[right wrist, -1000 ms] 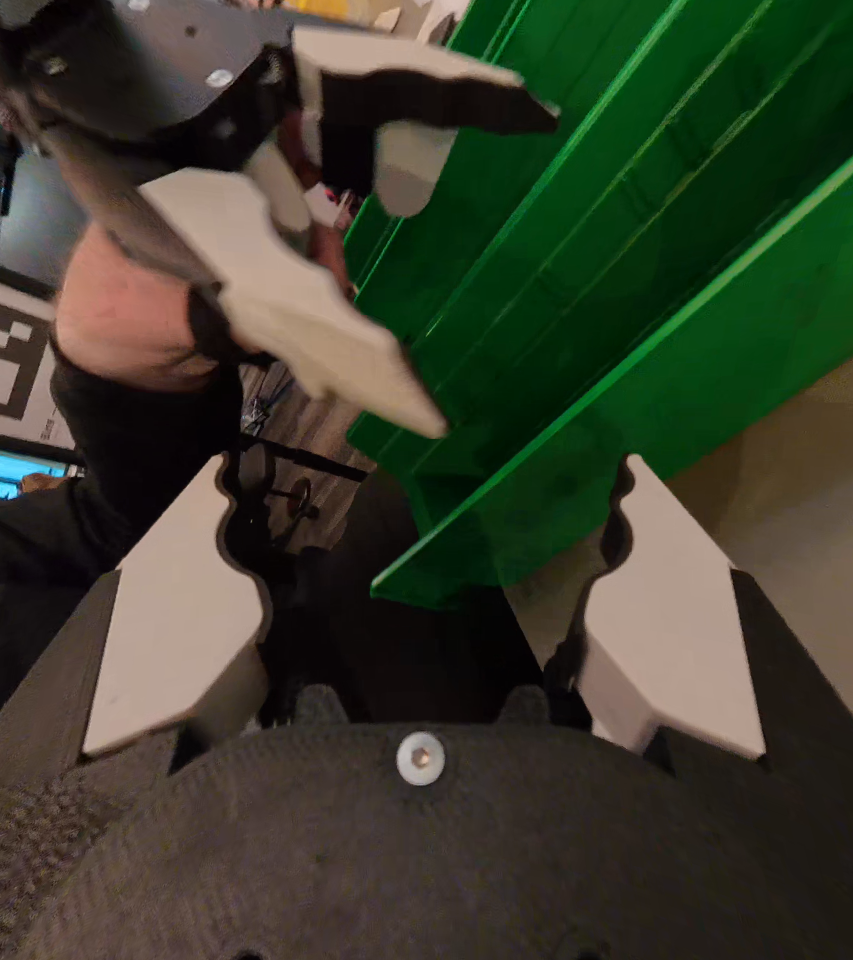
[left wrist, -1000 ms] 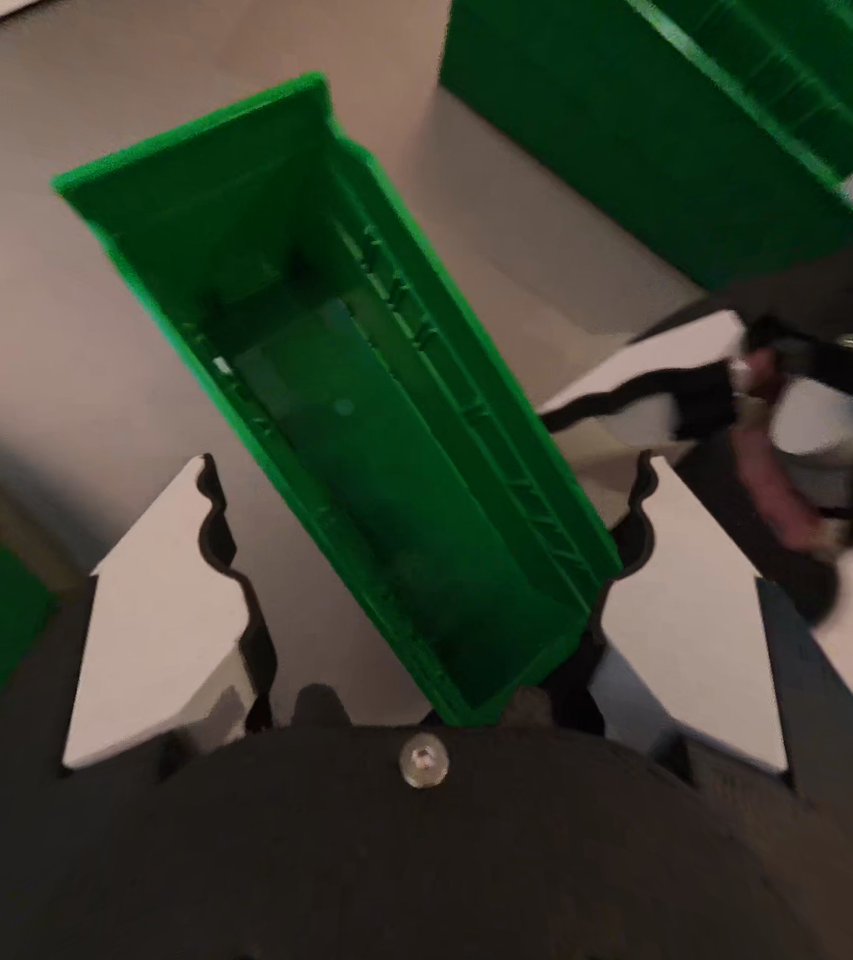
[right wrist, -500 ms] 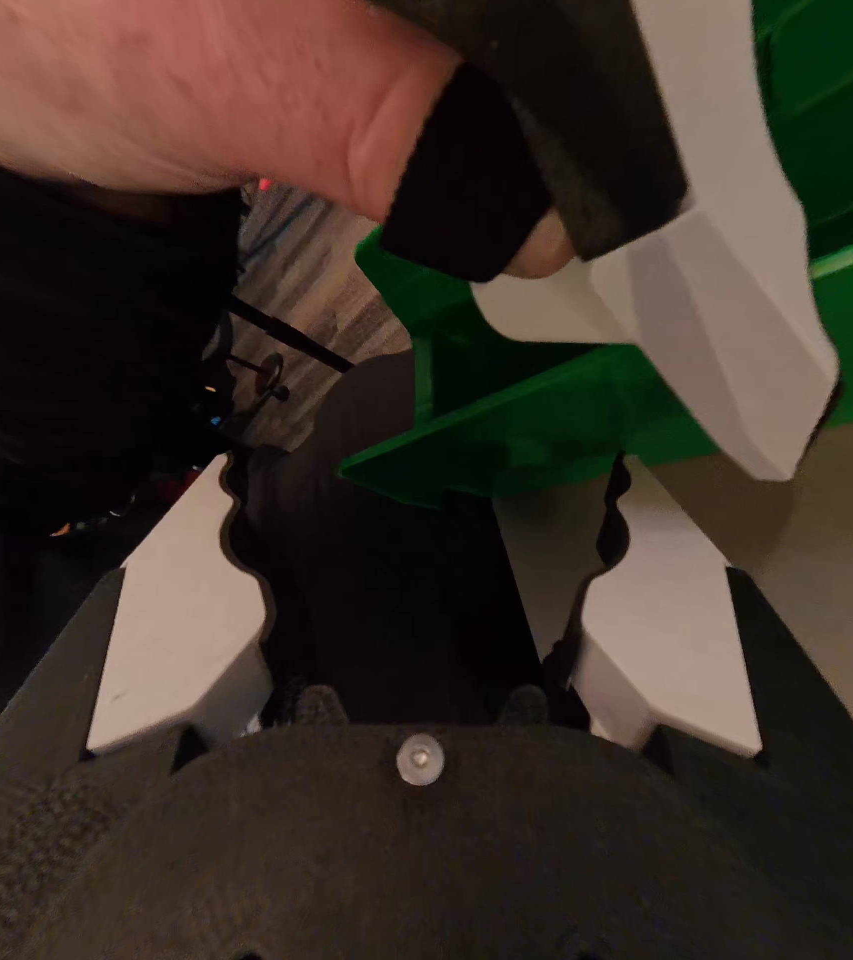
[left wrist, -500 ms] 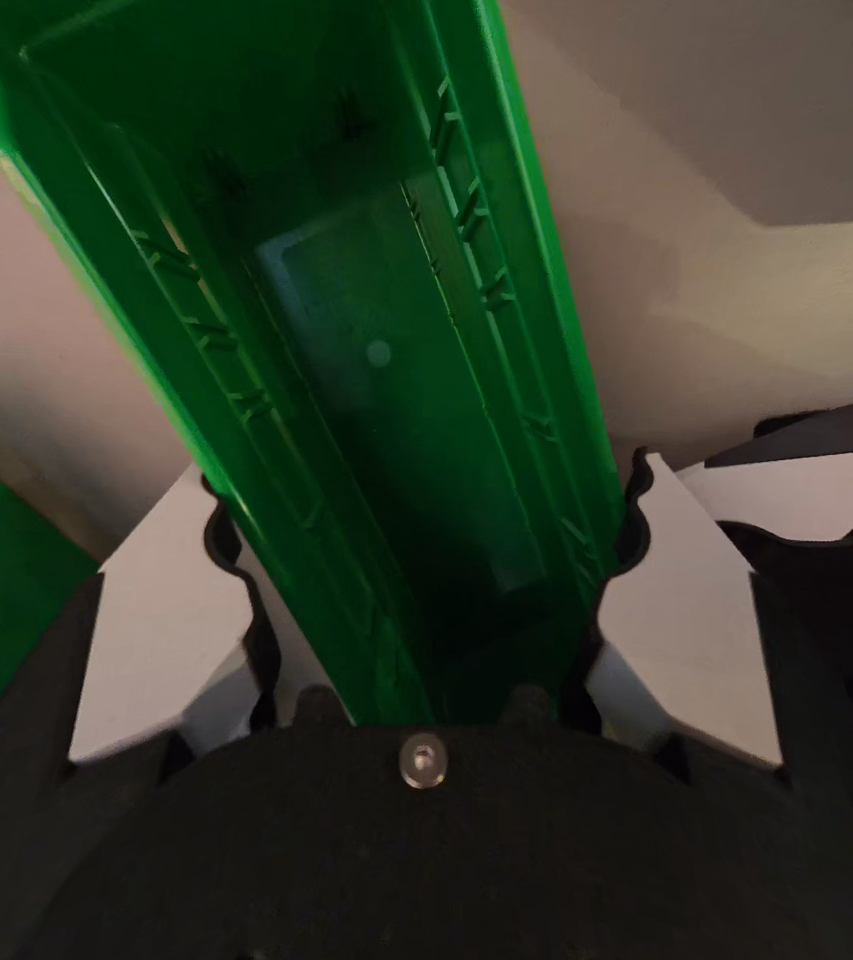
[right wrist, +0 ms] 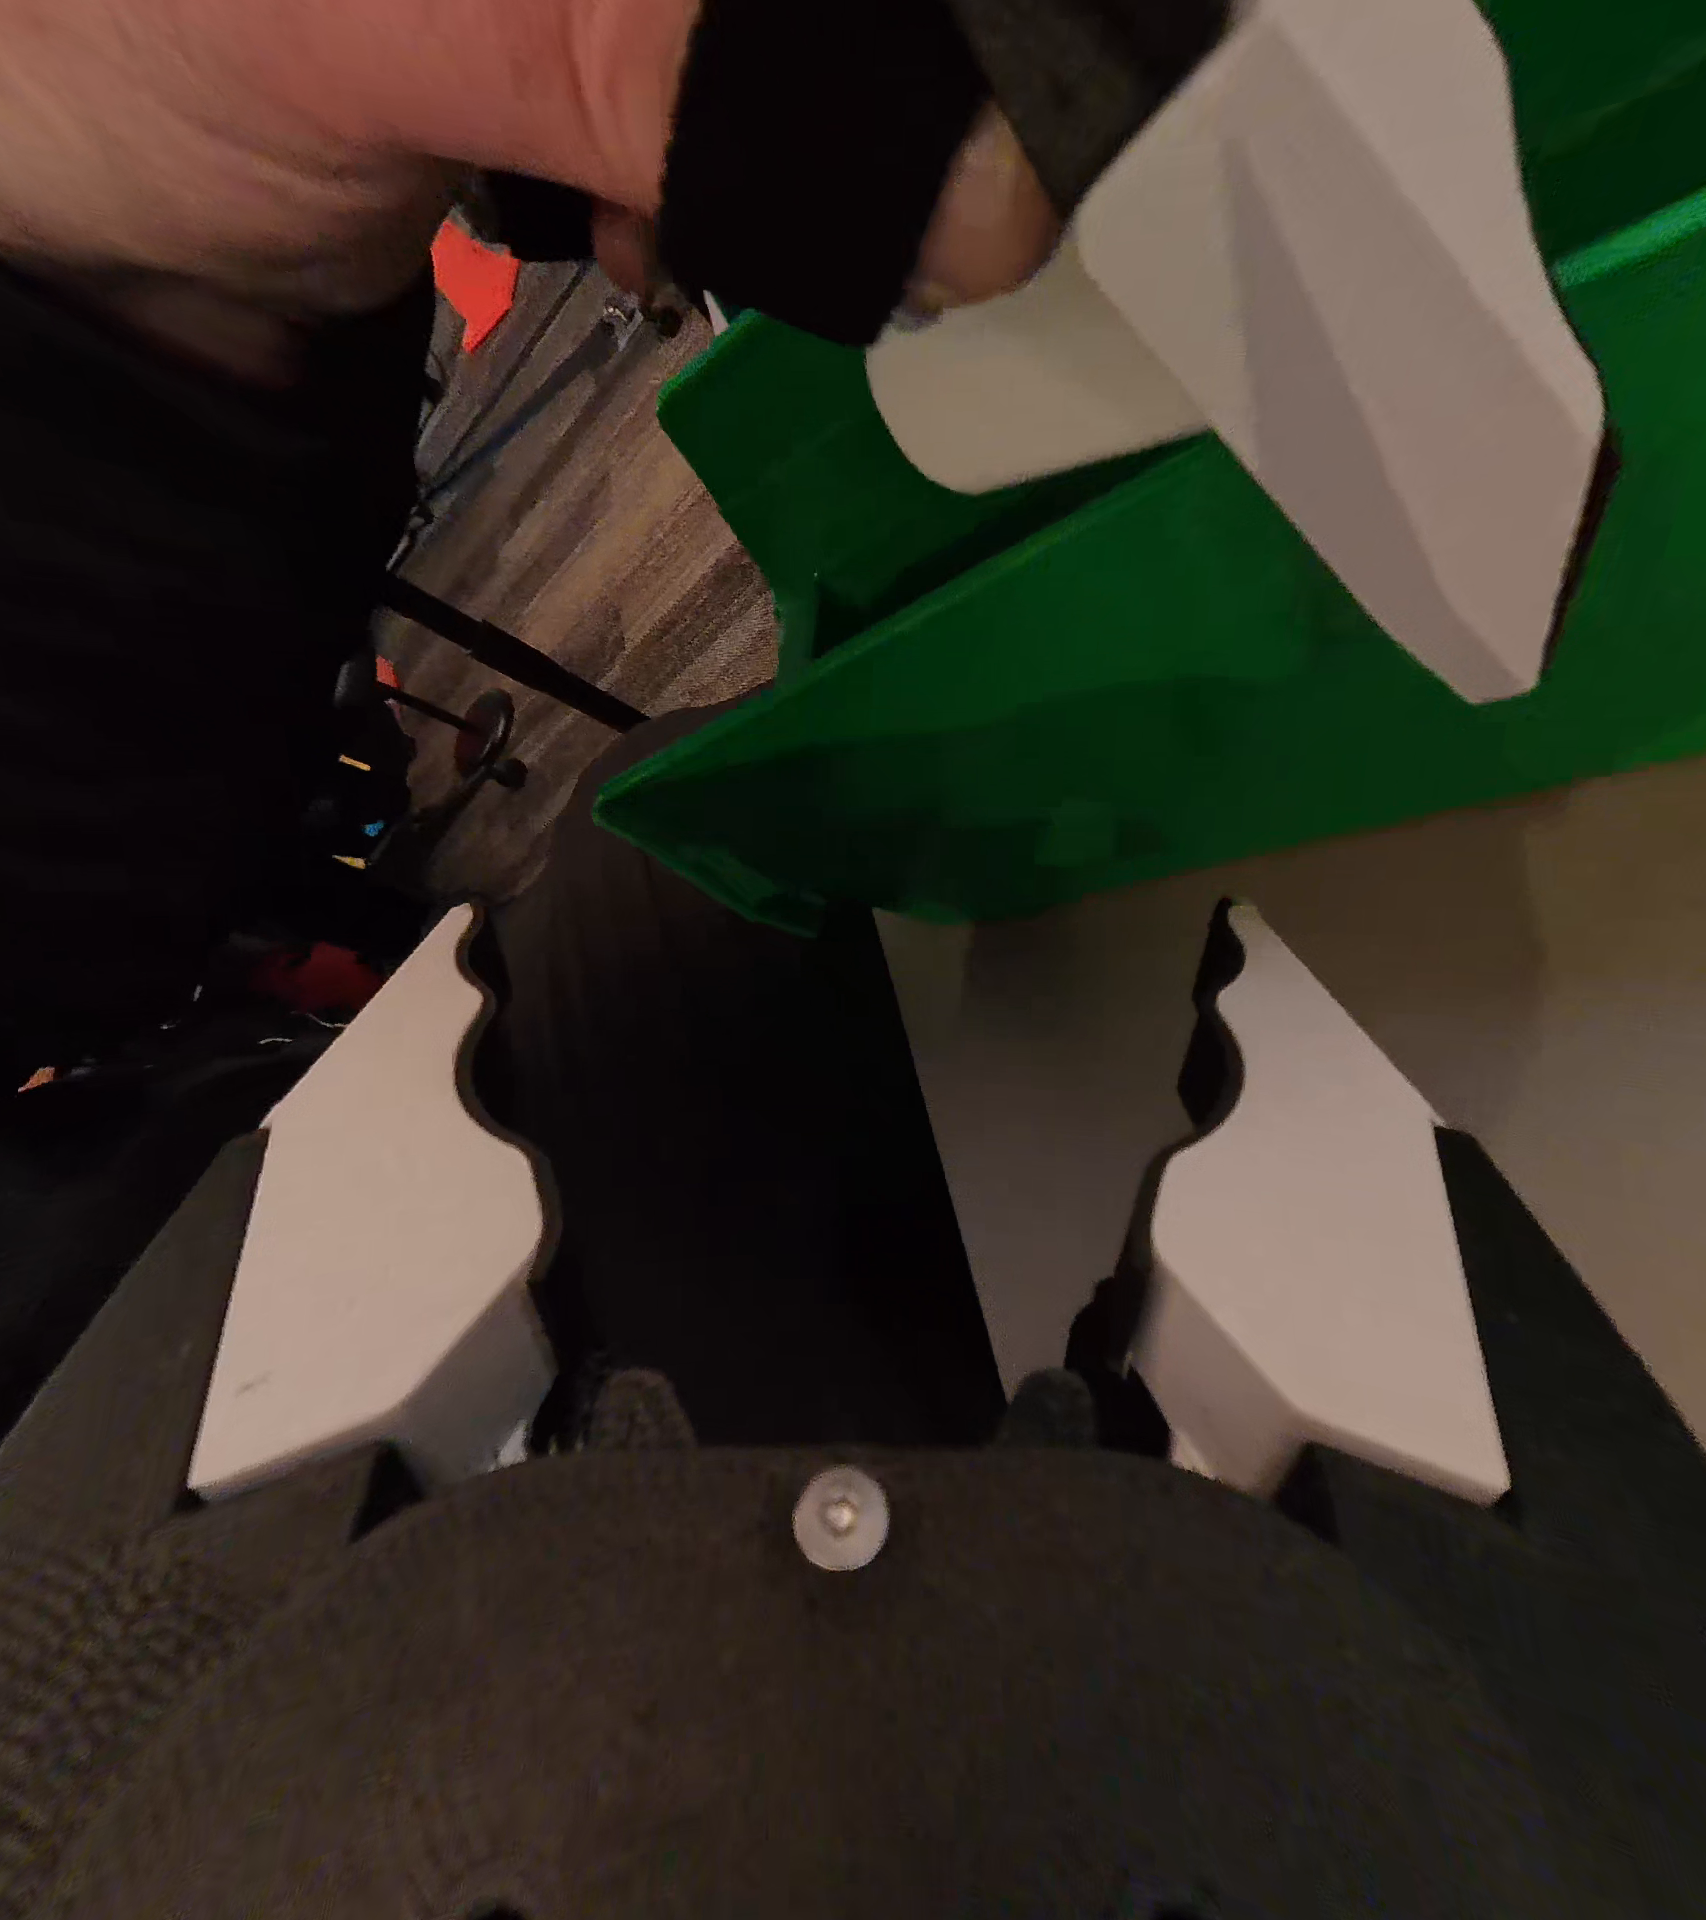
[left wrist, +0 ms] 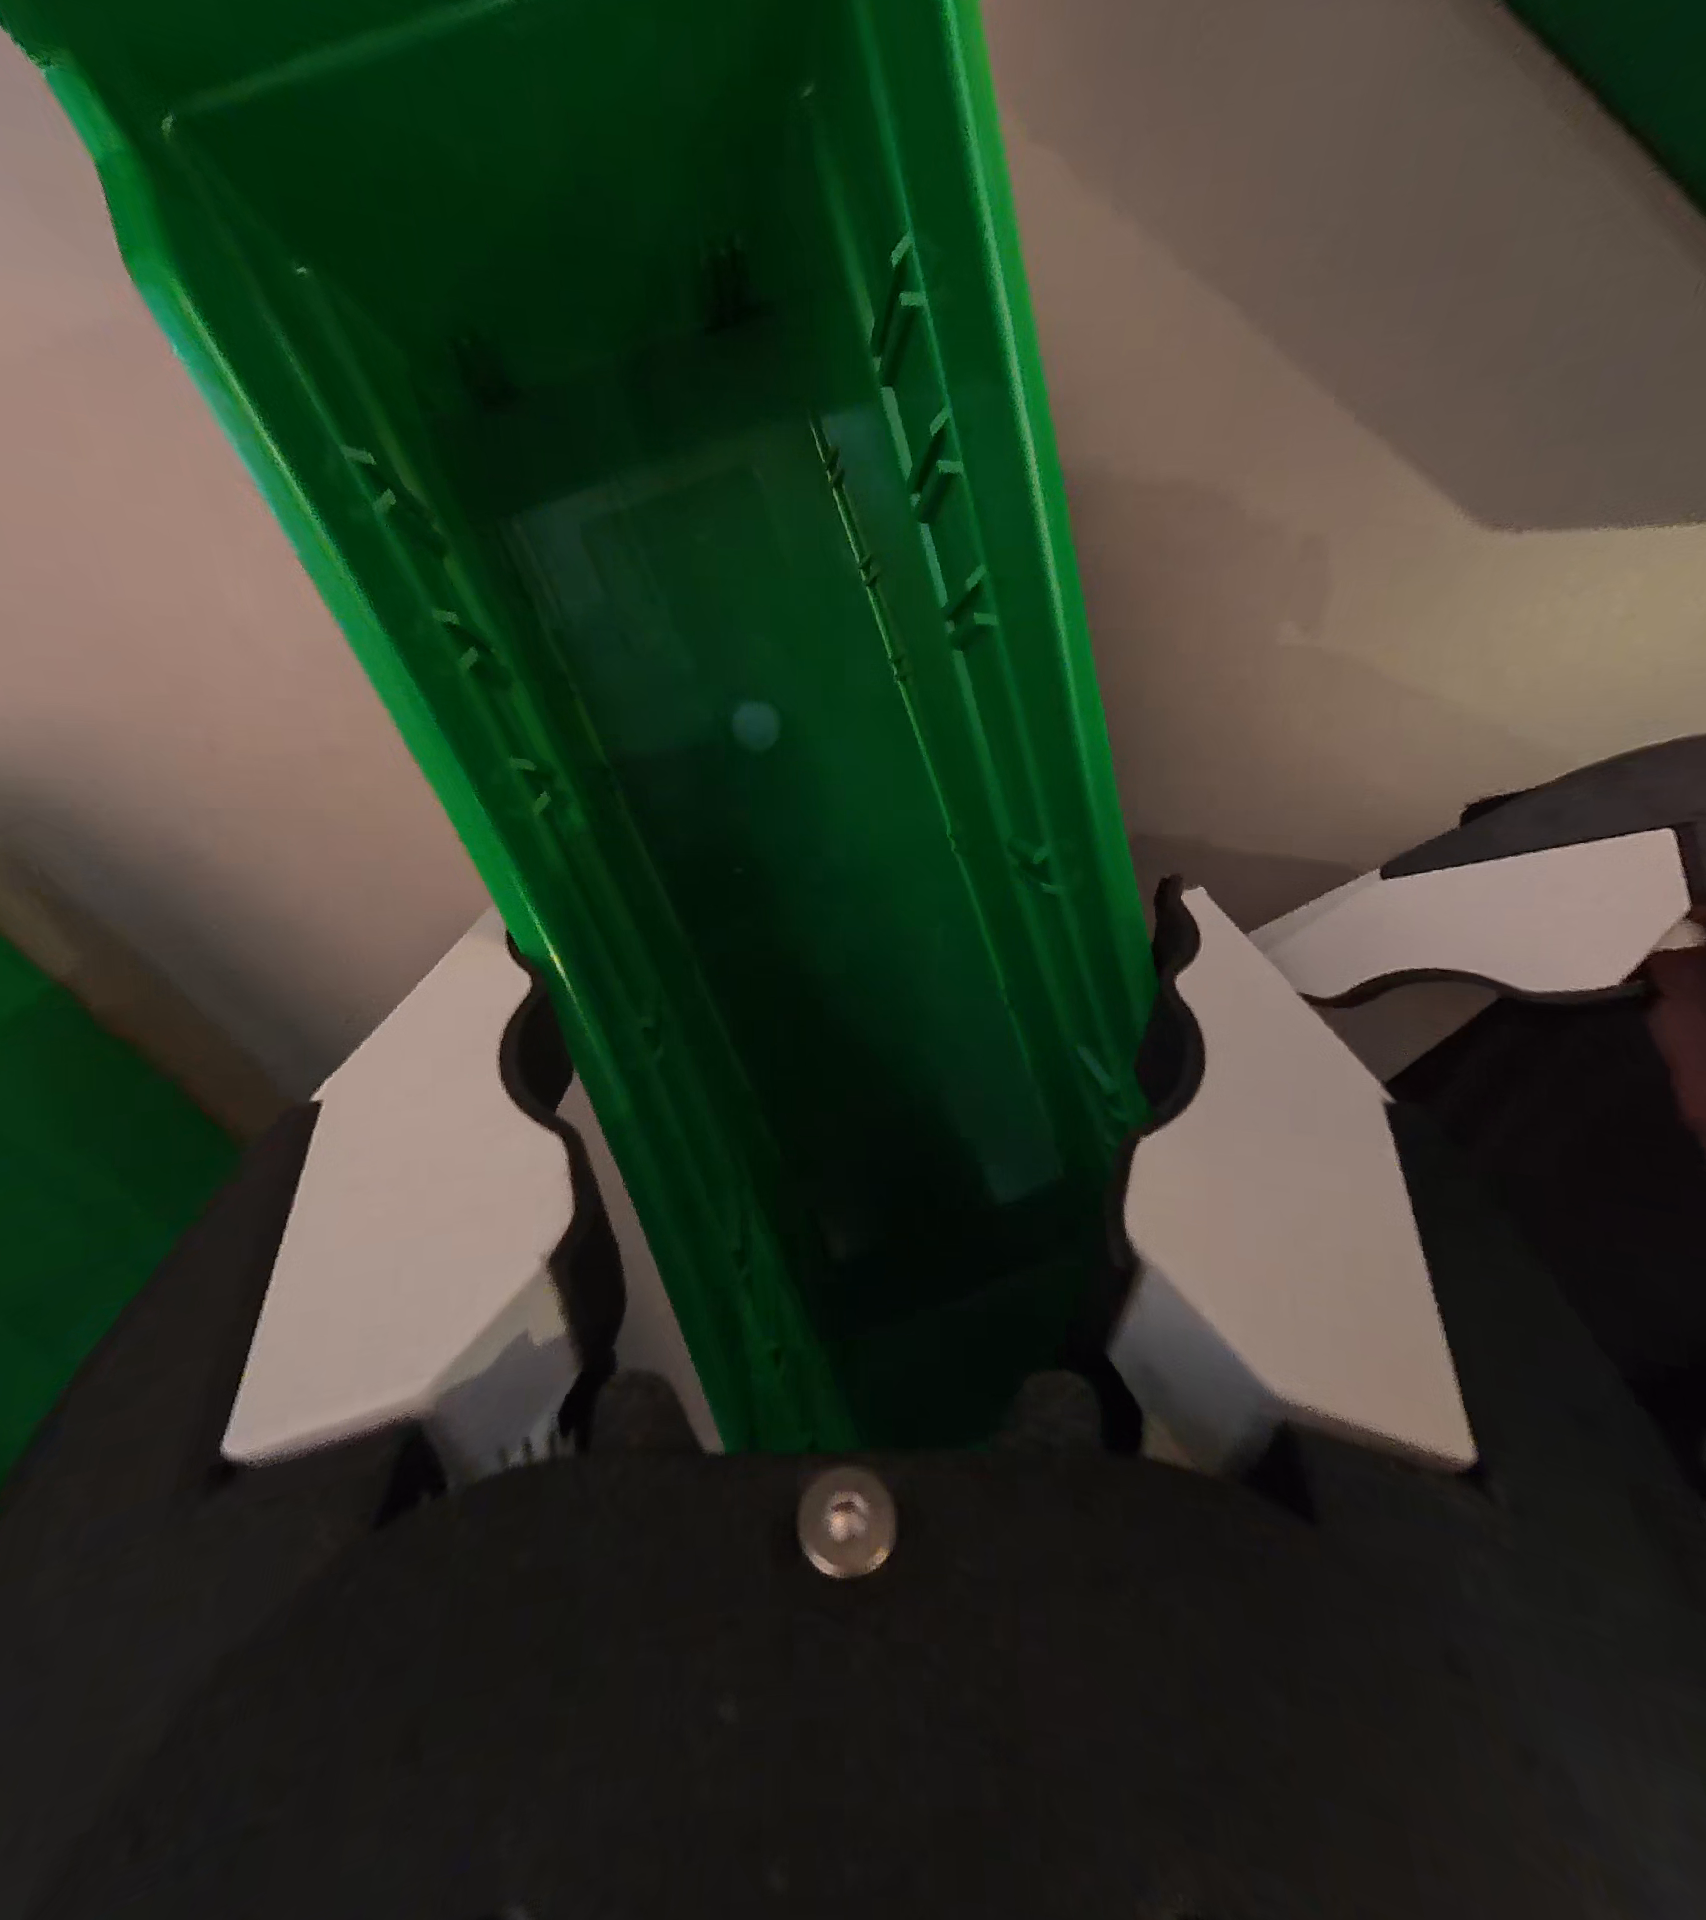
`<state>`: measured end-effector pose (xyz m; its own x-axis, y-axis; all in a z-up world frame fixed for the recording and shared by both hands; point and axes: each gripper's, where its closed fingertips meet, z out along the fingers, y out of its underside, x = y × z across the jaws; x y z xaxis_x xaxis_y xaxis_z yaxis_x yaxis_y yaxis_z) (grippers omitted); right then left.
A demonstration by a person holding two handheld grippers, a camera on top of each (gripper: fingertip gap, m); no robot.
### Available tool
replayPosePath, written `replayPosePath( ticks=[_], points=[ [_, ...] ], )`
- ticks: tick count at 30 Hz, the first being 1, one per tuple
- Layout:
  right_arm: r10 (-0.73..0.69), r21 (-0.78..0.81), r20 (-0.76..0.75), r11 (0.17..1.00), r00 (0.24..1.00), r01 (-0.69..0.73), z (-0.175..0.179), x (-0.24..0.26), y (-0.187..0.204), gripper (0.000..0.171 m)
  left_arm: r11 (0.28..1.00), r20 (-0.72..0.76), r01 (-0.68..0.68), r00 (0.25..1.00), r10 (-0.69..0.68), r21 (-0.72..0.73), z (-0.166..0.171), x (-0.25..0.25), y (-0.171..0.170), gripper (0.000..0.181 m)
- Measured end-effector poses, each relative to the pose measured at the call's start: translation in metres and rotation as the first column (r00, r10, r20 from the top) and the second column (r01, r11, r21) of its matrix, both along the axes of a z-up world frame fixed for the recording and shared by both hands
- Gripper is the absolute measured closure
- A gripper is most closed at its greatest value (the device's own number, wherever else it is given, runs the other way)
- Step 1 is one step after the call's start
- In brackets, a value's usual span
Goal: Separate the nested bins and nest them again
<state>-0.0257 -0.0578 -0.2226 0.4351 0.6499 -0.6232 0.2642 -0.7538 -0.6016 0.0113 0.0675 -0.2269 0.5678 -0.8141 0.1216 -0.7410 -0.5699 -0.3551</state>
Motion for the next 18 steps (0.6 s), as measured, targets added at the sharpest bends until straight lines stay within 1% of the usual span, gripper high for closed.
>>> replayPosePath(
  ticks=[3, 5, 8, 11, 13, 15, 18],
  points=[
    [-0.014, -0.004, -0.003, 1.0, 1.0, 0.014, -0.001, 0.004, 0.004, 0.044, 1.0, 0.028, -0.011, 1.0, 0.011, 0.01, 0.007, 0.0, 0.005, 0.071],
    [-0.015, -0.021, -0.009, 1.0, 1.0, 0.014, -0.002, 0.007, 0.005, 0.046, 1.0, 0.058, -0.006, 0.998, 0.007, -0.012, 0.016, 0.002, 0.006, 0.072],
    [-0.02, -0.033, -0.024, 0.999, 1.0, 0.019, -0.002, 0.008, 0.007, 0.048, 1.0, 0.096, 0.009, 0.995, -0.01, 0.003, 0.046, 0.007, 0.015, 0.073],
    [-0.026, -0.034, -0.024, 0.999, 0.999, 0.025, -0.003, 0.01, 0.009, 0.049, 0.999, 0.133, 0.007, 0.991, -0.014, 0.05, 0.089, 0.001, 0.027, 0.072],
    [-0.029, -0.034, -0.021, 0.999, 0.999, 0.029, -0.003, 0.011, 0.01, 0.049, 0.996, 0.159, -0.016, 0.987, 0.002, 0.088, 0.12, -0.013, 0.035, 0.071],
    [-0.027, -0.039, -0.022, 0.999, 0.999, 0.026, -0.004, 0.012, 0.01, 0.05, 0.99, 0.167, -0.06, 0.985, 0.038, 0.126, 0.145, -0.039, 0.044, 0.07],
    [-0.023, -0.044, -0.027, 0.999, 0.999, 0.021, -0.004, 0.01, 0.009, 0.051, 0.975, 0.161, -0.158, 0.978, 0.133, 0.156, 0.167, -0.089, 0.054, 0.069]
  ],
)
